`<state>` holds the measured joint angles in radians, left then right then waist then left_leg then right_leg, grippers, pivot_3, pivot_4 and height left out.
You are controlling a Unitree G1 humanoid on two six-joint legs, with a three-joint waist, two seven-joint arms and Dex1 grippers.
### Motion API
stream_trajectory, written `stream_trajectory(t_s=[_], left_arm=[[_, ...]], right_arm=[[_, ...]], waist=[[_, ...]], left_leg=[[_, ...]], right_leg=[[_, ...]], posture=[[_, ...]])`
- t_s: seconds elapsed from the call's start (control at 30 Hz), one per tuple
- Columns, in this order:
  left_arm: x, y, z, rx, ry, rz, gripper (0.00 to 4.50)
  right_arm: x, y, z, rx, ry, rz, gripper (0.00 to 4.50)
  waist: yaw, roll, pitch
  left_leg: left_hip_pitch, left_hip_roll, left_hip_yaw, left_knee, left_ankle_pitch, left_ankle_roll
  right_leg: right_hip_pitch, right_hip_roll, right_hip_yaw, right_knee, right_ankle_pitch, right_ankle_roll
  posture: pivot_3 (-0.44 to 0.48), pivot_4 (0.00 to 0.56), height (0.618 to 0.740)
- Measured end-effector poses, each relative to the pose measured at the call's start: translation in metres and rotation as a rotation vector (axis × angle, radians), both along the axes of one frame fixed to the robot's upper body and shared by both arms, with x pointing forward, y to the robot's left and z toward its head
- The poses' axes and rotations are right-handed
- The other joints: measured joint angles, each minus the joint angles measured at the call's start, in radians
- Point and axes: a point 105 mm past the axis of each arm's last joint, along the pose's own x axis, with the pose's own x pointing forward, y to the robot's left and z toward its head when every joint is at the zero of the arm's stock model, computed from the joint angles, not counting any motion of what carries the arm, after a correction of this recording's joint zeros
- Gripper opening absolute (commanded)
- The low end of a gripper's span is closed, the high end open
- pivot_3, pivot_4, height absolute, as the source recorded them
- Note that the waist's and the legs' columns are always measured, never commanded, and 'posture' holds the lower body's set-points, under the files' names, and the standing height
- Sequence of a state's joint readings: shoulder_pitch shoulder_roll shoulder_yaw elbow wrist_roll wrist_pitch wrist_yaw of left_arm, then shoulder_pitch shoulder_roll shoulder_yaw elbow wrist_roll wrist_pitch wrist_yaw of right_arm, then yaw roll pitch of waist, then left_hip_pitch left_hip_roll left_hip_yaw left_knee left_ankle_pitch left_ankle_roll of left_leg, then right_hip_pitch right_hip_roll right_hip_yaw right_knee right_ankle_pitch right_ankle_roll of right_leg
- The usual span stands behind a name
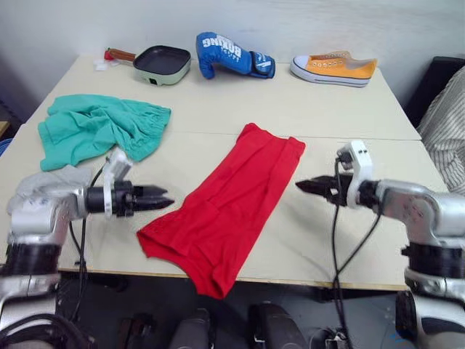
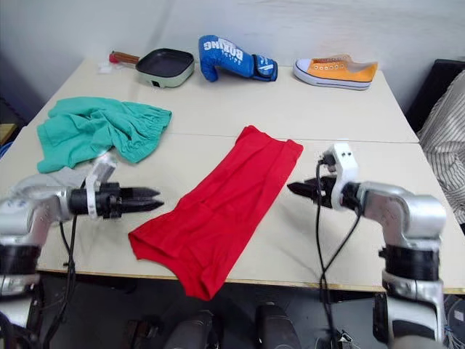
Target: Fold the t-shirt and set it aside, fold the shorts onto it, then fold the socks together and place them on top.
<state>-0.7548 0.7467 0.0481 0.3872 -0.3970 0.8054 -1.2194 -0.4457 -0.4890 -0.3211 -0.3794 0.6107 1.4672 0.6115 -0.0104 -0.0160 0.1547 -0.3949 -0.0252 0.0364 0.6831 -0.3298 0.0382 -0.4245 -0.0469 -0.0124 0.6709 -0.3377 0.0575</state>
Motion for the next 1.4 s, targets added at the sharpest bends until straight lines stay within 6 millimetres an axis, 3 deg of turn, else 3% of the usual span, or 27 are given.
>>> stream_trajectory(t_s=[0.07, 0.27, 0.43, 0.57, 0.7, 0.73, 1.03, 1.07, 1.4], left_arm=[[0.018, -0.015, 0.003, 0.015, -0.021, -0.009, 4.45], [0.057, -0.055, -0.022, 0.092, 0.006, -0.014, 4.45], [0.075, -0.073, -0.034, 0.169, -0.032, 0.05, 4.45], [0.08, -0.073, -0.044, 0.207, -0.035, 0.101, 4.45], [0.082, -0.08, -0.049, 0.218, -0.042, 0.117, 3.56], [0.082, -0.08, -0.05, 0.216, -0.04, 0.121, 3.12], [0.081, -0.081, -0.052, 0.224, -0.038, 0.106, 0.27], [0.081, -0.081, -0.052, 0.224, -0.041, 0.104, 0.02], [0.079, -0.082, -0.052, 0.223, -0.054, 0.08, 0.02]], right_arm=[[-0.016, 0.019, -0.008, 0.036, 0.044, 0.06, 4.5], [-0.037, 0.035, -0.033, 0.134, 0.157, 0.058, 4.5], [-0.042, 0.056, -0.042, 0.196, 0.208, 0.095, 4.5], [-0.038, 0.062, -0.044, 0.204, 0.216, 0.099, 4.5], [-0.031, 0.066, -0.048, 0.188, 0.231, 0.079, 3.56], [-0.029, 0.066, -0.05, 0.181, 0.23, 0.069, 3.07], [-0.023, 0.064, -0.059, 0.135, 0.229, 0.03, 0.01], [-0.023, 0.067, -0.059, 0.125, 0.228, 0.041, 0.0], [-0.019, 0.065, -0.058, 0.11, 0.232, 0.055, 0.0]], waist=[[0.007, 0.0, 0.0], [0.007, 0.0, 0.0], [-0.002, -0.001, 0.0], [-0.018, -0.002, -0.001], [-0.021, -0.004, -0.002], [-0.022, -0.004, -0.002], [-0.021, -0.005, -0.003], [-0.022, -0.006, -0.003], [-0.02, -0.008, -0.005]], left_leg=[[0.0, -0.001, 0.001, 0.0, 0.0, 0.0], [-0.003, -0.001, 0.002, 0.0, 0.0, 0.0], [-0.004, -0.001, 0.002, 0.001, 0.0, 0.0], [-0.003, -0.001, 0.002, 0.001, 0.001, -0.002], [0.003, -0.001, 0.003, -0.001, 0.002, -0.003], [0.003, -0.001, 0.003, -0.001, 0.002, -0.003], [0.003, 0.0, 0.003, -0.002, 0.002, -0.003], [0.003, 0.0, 0.003, -0.002, 0.002, -0.003], [0.003, 0.0, 0.003, -0.002, 0.002, -0.003]], right_leg=[[-0.001, 0.0, 0.001, 0.0, 0.0, 0.0], [-0.007, 0.0, 0.0, 0.004, 0.0, 0.0], [-0.009, 0.0, 0.001, 0.004, 0.0, 0.0], [-0.007, 0.0, 0.001, 0.004, 0.0, 0.0], [-0.003, 0.0, 0.001, 0.005, 0.0, 0.0], [-0.002, 0.0, 0.001, 0.005, 0.0, 0.0], [-0.003, 0.0, 0.001, 0.006, 0.0, 0.0], [-0.003, 0.0, 0.001, 0.006, 0.0, 0.0], [-0.003, 0.0, 0.001, 0.006, 0.0, 0.0]], posture=[[0.0, 0.15, 0.74], [0.0, 0.15, 0.74], [0.0, 0.15, 0.74], [0.0, 0.15, 0.74], [0.0, 0.15, 0.74], [0.0, 0.15, 0.74], [0.0, 0.15, 0.74], [0.0, 0.15, 0.74], [0.0, 0.15, 0.74]])
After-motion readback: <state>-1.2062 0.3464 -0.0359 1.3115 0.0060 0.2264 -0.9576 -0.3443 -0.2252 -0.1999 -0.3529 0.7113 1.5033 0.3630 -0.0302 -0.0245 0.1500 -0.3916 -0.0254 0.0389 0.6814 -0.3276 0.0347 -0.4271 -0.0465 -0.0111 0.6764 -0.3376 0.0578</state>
